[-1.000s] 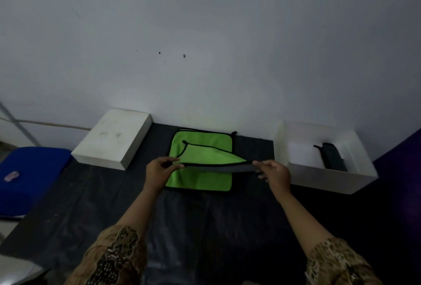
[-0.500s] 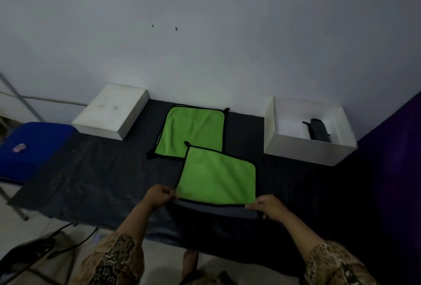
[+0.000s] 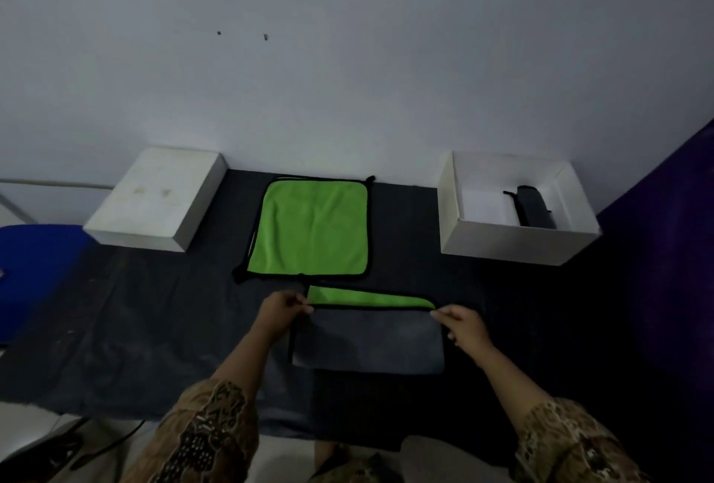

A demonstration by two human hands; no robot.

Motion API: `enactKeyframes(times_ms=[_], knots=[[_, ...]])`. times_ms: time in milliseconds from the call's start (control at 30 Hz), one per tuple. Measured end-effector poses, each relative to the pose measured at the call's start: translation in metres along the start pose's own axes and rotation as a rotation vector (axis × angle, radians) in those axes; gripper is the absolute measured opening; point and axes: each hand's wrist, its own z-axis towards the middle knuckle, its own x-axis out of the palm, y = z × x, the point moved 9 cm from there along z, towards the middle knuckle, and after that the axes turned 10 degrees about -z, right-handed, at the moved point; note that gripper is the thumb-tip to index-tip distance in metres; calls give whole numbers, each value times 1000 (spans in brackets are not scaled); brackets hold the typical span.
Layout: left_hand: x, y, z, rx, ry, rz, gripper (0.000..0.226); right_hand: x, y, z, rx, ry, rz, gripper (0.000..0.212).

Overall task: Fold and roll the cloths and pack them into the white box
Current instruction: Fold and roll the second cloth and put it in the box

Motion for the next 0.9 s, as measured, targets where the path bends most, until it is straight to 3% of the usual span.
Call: enactKeyframes(times_ms=[167,400,467,567,633,733,900], knots=[[7,-11,35,38,-12,-29,6,2,-7,17,70,-126,58,5],[22,-9,66,68,20,36,9,2,-16,31,153,-201,15,15],[16,-18,67,177,-86,204,19,-2,-13,29,154,-250,-22,21],[14,-32,49,358,-246,374,31,-3,0,14,51,-415,-268,37],[35,-38,31,502,-156,429,46,16,15,4,-93,-441,-439,50],[78,-26,8,612,65,584,60,65,26,-6,-308,-304,-722,60],[89,16,-1,412,169,711,71,107,11,-13,-320,-152,-1009,67]])
